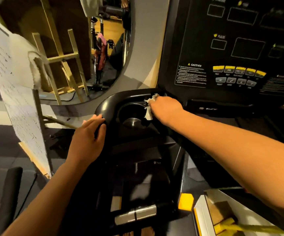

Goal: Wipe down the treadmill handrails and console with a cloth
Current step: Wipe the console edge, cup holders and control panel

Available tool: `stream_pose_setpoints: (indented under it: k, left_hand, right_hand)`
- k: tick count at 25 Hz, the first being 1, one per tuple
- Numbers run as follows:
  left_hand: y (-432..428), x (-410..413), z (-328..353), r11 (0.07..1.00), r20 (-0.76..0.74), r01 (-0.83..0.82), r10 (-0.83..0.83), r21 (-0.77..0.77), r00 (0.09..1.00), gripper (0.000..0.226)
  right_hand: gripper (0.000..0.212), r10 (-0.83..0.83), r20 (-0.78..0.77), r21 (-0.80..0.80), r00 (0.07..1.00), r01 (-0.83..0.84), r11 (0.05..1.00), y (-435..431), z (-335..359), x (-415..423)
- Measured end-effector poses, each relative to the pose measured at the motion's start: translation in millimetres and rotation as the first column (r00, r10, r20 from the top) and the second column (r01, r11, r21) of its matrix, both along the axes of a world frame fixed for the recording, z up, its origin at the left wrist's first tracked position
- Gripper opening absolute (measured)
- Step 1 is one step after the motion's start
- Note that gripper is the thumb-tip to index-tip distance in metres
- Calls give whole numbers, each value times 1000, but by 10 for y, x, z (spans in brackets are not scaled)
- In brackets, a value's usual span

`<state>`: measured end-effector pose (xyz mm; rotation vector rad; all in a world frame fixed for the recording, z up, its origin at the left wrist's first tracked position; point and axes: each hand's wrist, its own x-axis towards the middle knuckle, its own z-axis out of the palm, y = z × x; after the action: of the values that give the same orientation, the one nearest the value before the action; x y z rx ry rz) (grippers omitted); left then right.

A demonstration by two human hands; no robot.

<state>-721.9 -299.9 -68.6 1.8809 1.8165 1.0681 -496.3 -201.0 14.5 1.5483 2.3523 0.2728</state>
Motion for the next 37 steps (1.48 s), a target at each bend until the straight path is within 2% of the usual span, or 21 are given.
stream_pose_setpoints:
  k: [5, 7, 8, 10, 12, 13, 14, 15, 16, 17, 18, 20, 23, 25, 26, 28, 29, 30, 31, 34, 37]
  left_hand:
    - [-12, 28, 73, 1000, -89, -3, 5, 23, 996, 25]
    - [-19, 173, 236, 995, -107, 14, -4, 101, 994, 22]
    - [-12, 319, 373, 991, -79, 63, -53, 122, 995, 24]
    - [-31, 661, 667, 955, 33, 292, -294, 56, 955, 36]
    - [-55, 947, 910, 829, 205, 553, -530, -79, 823, 40]
    - [-68, 1047, 998, 775, 321, 624, -568, -101, 758, 35]
    - [-74, 1093, 1038, 763, 404, 640, -560, -92, 724, 29]
    - [-92, 1127, 1068, 783, 444, 618, -530, -70, 722, 23]
    - [-101, 1177, 1073, 821, 436, 568, -496, -46, 751, 18]
    - [-123, 1237, 1068, 866, 413, 498, -443, -30, 796, 15]
    - [-157, 1330, 1018, 902, 404, 430, -386, -22, 829, 12]
    - [-192, 1561, 964, 918, 490, 390, -307, -75, 816, 11]
    - [-200, 1775, 975, 878, 333, 453, -385, -154, 861, 25]
    - [-118, 1756, 896, 930, 329, 368, -350, 7, 877, 21]
    - [-59, 1705, 791, 955, 317, 291, -296, 65, 901, 17]
    - [30, 1636, 584, 967, 158, 217, -237, 134, 959, 15]
    - [79, 1620, 481, 965, 85, 211, -226, 159, 971, 15]
    - [114, 1614, 408, 966, 68, 200, -214, 167, 975, 16]
    - [157, 1611, 387, 972, 76, 180, -193, 153, 978, 17]
    - [172, 1600, 346, 983, 113, 124, -140, 138, 984, 16]
    - [149, 1622, 316, 972, 34, 198, -204, 125, 978, 20]
  right_hand:
    - [26, -13, -334, -181, 943, -51, 982, -837, 115, 326]
    - [28, -99, -539, -150, 837, 20, 988, -1009, 53, 406]
    - [30, -167, -673, -154, 721, 84, 984, -1039, 55, 428]
    - [30, -206, -856, -147, 475, 158, 976, -1090, 133, 477]
    - [27, -204, -956, -174, 210, 152, 973, -1208, 260, 513]
    - [26, -245, -969, -240, 22, 125, 963, -1286, 305, 529]
    - [27, -318, -924, -341, -214, 79, 937, -1356, 322, 536]
    - [30, -395, -798, -449, -455, 13, 893, -1411, 315, 537]
    - [32, -432, -627, -528, -648, -54, 847, -1471, 301, 534]
    - [34, -417, -497, -559, -761, -87, 825, -1532, 276, 518]
    - [35, -395, -454, -573, -798, -77, 816, -1581, 247, 490]
    - [38, -335, -550, -567, -765, 47, 823, -1645, 216, 473]
    - [42, -174, -758, -435, -629, 289, 853, -1552, 327, 748]
    - [43, -66, -887, -283, -458, 424, 860, -1366, 518, 1119]
    - [44, -51, -950, -196, -307, 462, 865, -1242, 612, 1314]
    - [44, -90, -987, -25, 131, 430, 902, -952, 702, 1620]
    - [42, -123, -931, 16, 343, 374, 927, -816, 660, 1698]
    - [40, -144, -850, 19, 507, 303, 953, -709, 555, 1739]
    - [38, -153, -775, -7, 614, 233, 972, -646, 403, 1779]
    - [34, -170, -658, -43, 734, 188, 981, -663, 64, 1875]
    - [32, -104, -606, 35, 788, 157, 987, -648, -80, 1794]
